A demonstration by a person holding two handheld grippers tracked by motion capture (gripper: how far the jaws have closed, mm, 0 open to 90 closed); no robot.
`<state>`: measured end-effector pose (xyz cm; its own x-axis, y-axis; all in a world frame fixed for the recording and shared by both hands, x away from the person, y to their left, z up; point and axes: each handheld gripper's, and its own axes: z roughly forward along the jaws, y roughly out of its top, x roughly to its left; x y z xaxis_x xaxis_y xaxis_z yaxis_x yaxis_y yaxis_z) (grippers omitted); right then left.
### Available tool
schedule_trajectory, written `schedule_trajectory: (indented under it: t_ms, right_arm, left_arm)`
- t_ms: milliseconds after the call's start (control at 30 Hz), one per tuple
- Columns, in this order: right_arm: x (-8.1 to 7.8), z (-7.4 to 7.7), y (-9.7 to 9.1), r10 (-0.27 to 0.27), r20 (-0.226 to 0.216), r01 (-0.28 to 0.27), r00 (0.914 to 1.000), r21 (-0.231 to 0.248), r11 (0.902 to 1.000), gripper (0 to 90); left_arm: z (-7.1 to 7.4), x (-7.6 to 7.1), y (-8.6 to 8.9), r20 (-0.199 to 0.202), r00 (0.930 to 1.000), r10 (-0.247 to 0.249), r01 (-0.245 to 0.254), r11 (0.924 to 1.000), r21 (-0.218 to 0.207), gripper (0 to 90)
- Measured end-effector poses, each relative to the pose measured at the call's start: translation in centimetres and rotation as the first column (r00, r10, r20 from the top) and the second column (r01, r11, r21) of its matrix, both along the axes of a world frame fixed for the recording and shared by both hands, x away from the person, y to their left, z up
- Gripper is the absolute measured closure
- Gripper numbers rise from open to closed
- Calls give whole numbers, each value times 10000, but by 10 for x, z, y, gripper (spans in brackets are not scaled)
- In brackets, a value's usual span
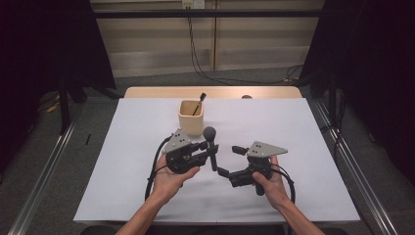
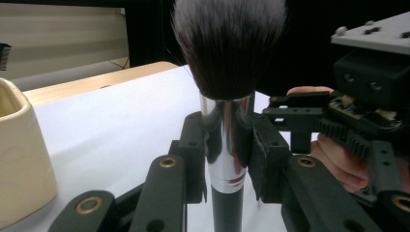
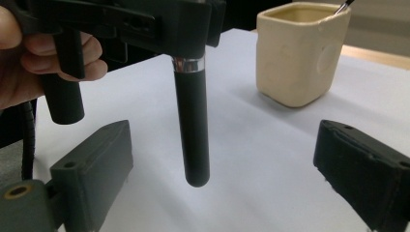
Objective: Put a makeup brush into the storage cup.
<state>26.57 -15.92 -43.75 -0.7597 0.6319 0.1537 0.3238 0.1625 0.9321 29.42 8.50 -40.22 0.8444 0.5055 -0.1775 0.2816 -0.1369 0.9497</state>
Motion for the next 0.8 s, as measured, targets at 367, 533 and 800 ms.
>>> schedule_trajectory:
  t_ms: [367, 533, 800]
  right_arm:
    - [-2, 4, -13, -817, 264, 822, 9963, -181, 9965, 47]
    - [-4, 1, -21, -1013, 198, 1019, 9947, -320, 9943, 47]
    - [-8, 0, -38, -1572, 104, 1574, 9875, -143, 9874, 39]
  left_arm:
    - [3, 3, 13, -17, 9994, 335, -335, 9994, -7, 706]
    - [4, 5, 20, -96, 9986, 515, -515, 9987, -58, 706]
    - [8, 10, 33, -62, 9961, 880, -881, 9961, -90, 706]
